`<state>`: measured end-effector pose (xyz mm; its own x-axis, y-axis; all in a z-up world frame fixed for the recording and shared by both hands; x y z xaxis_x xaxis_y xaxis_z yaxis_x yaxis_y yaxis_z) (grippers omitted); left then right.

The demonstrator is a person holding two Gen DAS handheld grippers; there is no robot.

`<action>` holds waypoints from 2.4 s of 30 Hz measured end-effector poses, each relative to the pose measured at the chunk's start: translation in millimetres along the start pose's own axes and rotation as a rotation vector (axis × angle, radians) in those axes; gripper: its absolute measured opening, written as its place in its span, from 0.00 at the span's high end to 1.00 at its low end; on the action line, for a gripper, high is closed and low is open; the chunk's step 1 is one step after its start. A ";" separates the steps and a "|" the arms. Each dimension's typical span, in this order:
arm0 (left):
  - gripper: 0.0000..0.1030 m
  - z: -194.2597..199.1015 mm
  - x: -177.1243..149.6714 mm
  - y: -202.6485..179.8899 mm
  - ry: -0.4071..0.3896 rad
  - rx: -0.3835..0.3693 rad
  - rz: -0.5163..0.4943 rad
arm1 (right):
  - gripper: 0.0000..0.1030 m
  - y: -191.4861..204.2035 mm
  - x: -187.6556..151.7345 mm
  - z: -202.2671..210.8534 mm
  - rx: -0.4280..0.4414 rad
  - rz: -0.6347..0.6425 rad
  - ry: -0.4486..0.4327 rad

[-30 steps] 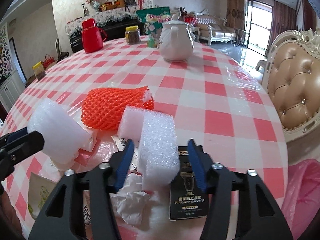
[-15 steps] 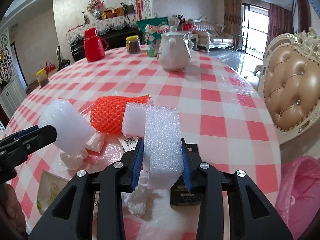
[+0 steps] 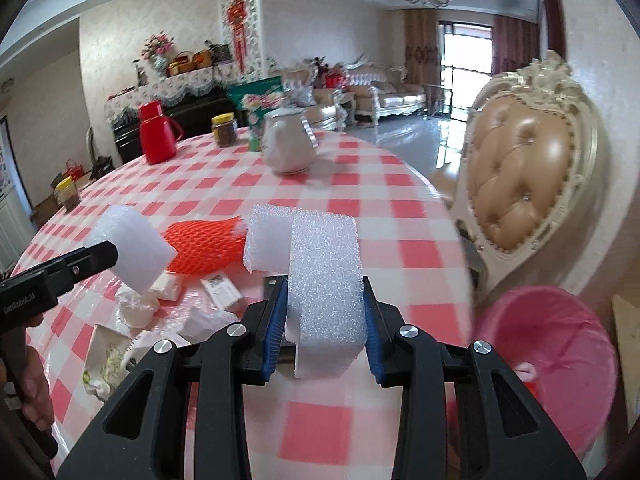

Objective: Collect trash
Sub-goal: 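Carry both white foam blocks over the pink wastebasket, then open both tools to drop the foam blocks into the wastebasket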

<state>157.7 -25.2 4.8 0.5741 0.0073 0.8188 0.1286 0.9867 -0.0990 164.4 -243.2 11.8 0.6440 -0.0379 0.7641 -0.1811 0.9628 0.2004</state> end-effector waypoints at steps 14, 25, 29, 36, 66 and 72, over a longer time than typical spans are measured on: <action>0.39 -8.3 19.7 -88.5 -0.014 -0.127 -0.117 | 0.66 -116.8 -2.1 53.9 -0.176 -0.118 -0.077; 0.39 -28.6 35.4 -167.3 -0.012 -0.240 -0.208 | 0.66 -199.9 -13.5 73.9 -0.302 -0.199 -0.111; 0.39 -39.9 37.3 -195.2 -0.007 -0.284 -0.240 | 0.66 -221.5 -20.4 75.3 -0.330 -0.230 -0.112; 0.39 -61.9 34.4 -237.6 0.022 -0.345 -0.288 | 0.66 -249.8 -33.3 70.3 -0.358 -0.266 -0.095; 0.22 -107.7 10.7 -309.5 0.140 -0.492 -0.340 | 0.66 -262.6 -40.9 63.2 -0.345 -0.289 -0.069; 0.22 -101.8 15.9 -299.7 0.125 -0.477 -0.327 | 0.66 -257.4 -40.0 64.5 -0.340 -0.282 -0.072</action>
<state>210.6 -337.4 -10.1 0.5308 -0.3323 0.7797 0.6475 0.7525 -0.1201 137.4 -506.8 -30.8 0.5773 -0.3187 0.7518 0.2563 0.9449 0.2037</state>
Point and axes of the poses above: each gripper's, at about its wrist camera, not at the fingertips, and z roughly against the way its jaws point, y to its left, x to its top, the point moved 5 cm from there along -z, roughly the way its jaws point, and after that the axes turned 11 degrees about -z, right-handed, at the moved point
